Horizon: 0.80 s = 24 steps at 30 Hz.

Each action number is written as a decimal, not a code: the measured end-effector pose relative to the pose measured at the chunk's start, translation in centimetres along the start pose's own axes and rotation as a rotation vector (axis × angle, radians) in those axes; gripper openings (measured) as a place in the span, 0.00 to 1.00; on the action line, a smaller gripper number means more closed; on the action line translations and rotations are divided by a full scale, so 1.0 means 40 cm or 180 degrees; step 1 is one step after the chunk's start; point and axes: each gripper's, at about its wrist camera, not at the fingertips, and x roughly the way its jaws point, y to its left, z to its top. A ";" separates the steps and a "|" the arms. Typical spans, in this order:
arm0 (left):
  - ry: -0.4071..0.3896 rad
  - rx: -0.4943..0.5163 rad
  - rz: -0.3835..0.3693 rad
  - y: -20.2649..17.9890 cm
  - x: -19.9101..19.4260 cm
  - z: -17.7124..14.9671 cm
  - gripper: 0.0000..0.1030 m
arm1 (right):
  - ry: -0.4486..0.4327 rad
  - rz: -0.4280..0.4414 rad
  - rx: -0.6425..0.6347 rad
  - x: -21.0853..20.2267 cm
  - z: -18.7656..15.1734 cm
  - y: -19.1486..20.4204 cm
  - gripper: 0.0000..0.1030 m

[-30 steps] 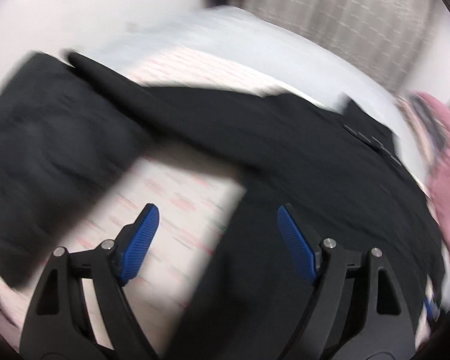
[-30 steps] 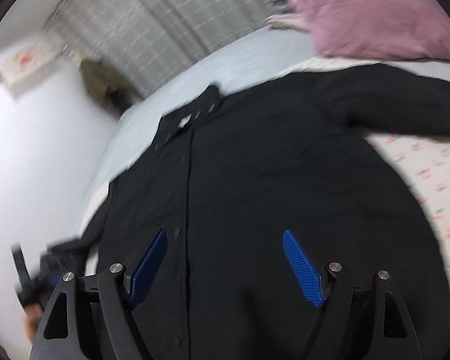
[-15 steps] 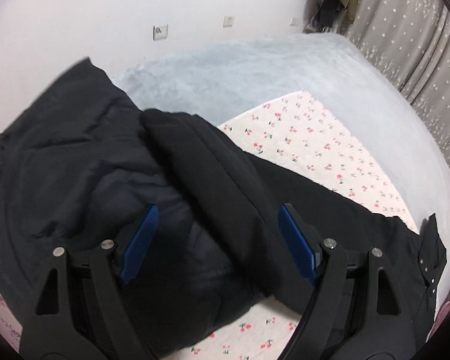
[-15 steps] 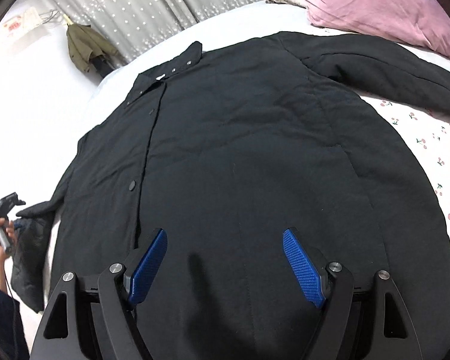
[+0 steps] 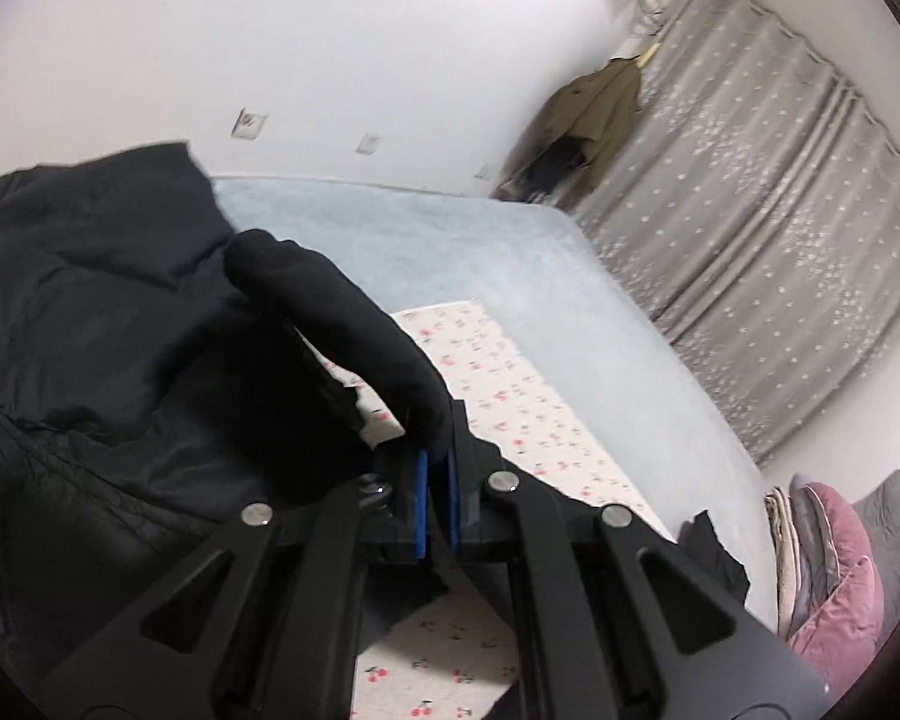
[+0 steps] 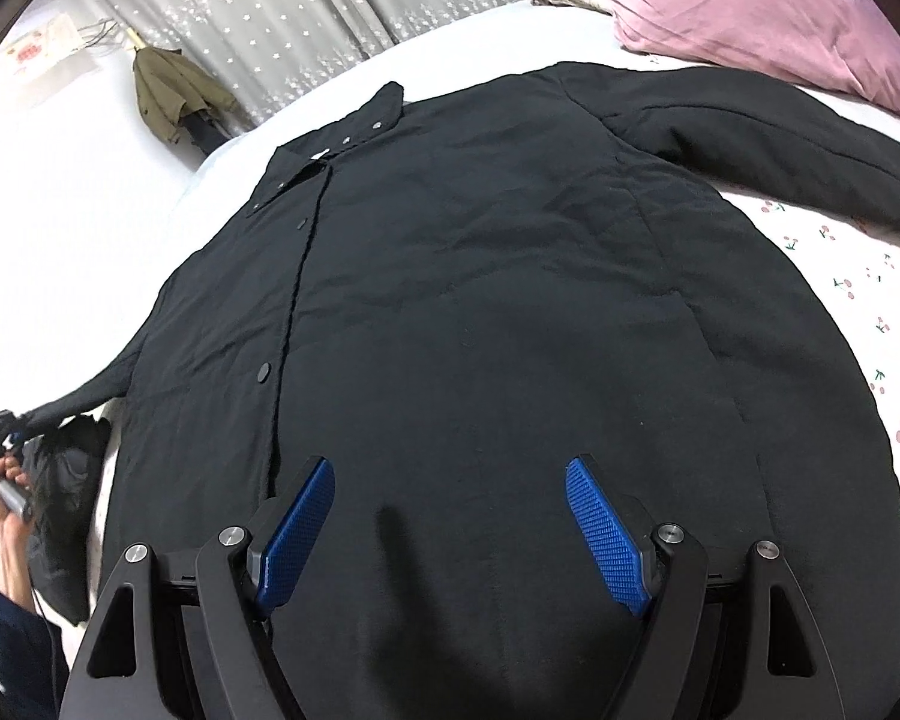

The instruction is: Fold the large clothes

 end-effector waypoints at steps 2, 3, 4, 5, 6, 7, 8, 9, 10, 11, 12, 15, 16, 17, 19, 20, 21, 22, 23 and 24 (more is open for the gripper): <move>-0.0019 0.0029 -0.0050 -0.025 -0.011 0.004 0.06 | 0.0017 0.0000 0.0012 0.002 0.000 -0.003 0.79; -0.0036 0.0036 -0.0069 -0.041 -0.016 0.007 0.06 | 0.0032 -0.0003 0.0024 0.003 0.002 -0.008 0.79; -0.0059 0.0033 -0.0098 -0.058 -0.021 0.010 0.06 | 0.0044 -0.0003 0.0043 0.003 0.004 -0.013 0.79; -0.0087 0.0030 -0.0136 -0.075 -0.028 0.012 0.06 | 0.0049 0.0004 0.0065 0.002 0.006 -0.019 0.79; -0.0133 0.0045 -0.0203 -0.101 -0.040 0.014 0.06 | 0.0052 0.0010 0.0091 0.001 0.008 -0.026 0.79; -0.0172 0.0077 -0.0265 -0.123 -0.049 0.013 0.06 | 0.0060 0.0006 0.0141 0.001 0.011 -0.038 0.79; -0.0233 0.0164 -0.0372 -0.163 -0.074 0.007 0.06 | 0.0060 0.0005 0.0178 0.001 0.012 -0.046 0.79; -0.0268 0.0256 -0.0451 -0.193 -0.077 0.000 0.06 | 0.0054 0.0016 0.0251 -0.002 0.017 -0.061 0.79; -0.0290 0.0355 -0.0544 -0.228 -0.093 -0.011 0.06 | 0.0042 0.0041 0.0324 -0.006 0.021 -0.076 0.79; -0.0319 0.0506 -0.0712 -0.282 -0.125 -0.034 0.06 | 0.0025 0.0081 0.0411 -0.010 0.025 -0.092 0.79; -0.0338 0.0624 -0.0846 -0.322 -0.146 -0.056 0.06 | 0.0009 0.0127 0.0496 -0.014 0.028 -0.107 0.79; -0.0301 0.1029 -0.1243 -0.458 -0.210 -0.161 0.07 | -0.0016 0.0244 0.0703 -0.024 0.033 -0.138 0.79; -0.0224 0.1203 -0.1396 -0.510 -0.223 -0.217 0.07 | -0.0018 0.0267 0.0739 -0.026 0.033 -0.144 0.79; -0.0124 0.1339 -0.1499 -0.547 -0.223 -0.264 0.08 | -0.0014 0.0289 0.0766 -0.027 0.033 -0.148 0.79; 0.0329 0.1725 -0.1662 -0.632 -0.198 -0.413 0.20 | -0.0002 0.0317 0.0800 -0.029 0.030 -0.153 0.79; 0.0575 0.1908 -0.1696 -0.658 -0.175 -0.476 0.26 | -0.0007 0.0323 0.0801 -0.031 0.029 -0.151 0.79; 0.0954 0.2193 -0.1686 -0.687 -0.132 -0.571 0.40 | -0.0008 0.0332 0.0799 -0.032 0.026 -0.152 0.79; 0.1221 0.2418 -0.1639 -0.700 -0.096 -0.644 0.47 | -0.0004 0.0344 0.0804 -0.033 0.024 -0.154 0.79; 0.1411 0.2576 -0.1558 -0.701 -0.066 -0.698 0.47 | -0.0001 0.0355 0.0811 -0.035 0.023 -0.158 0.79; 0.1631 0.2684 -0.1380 -0.692 -0.027 -0.757 0.47 | 0.0005 0.0376 0.0829 -0.036 0.020 -0.163 0.79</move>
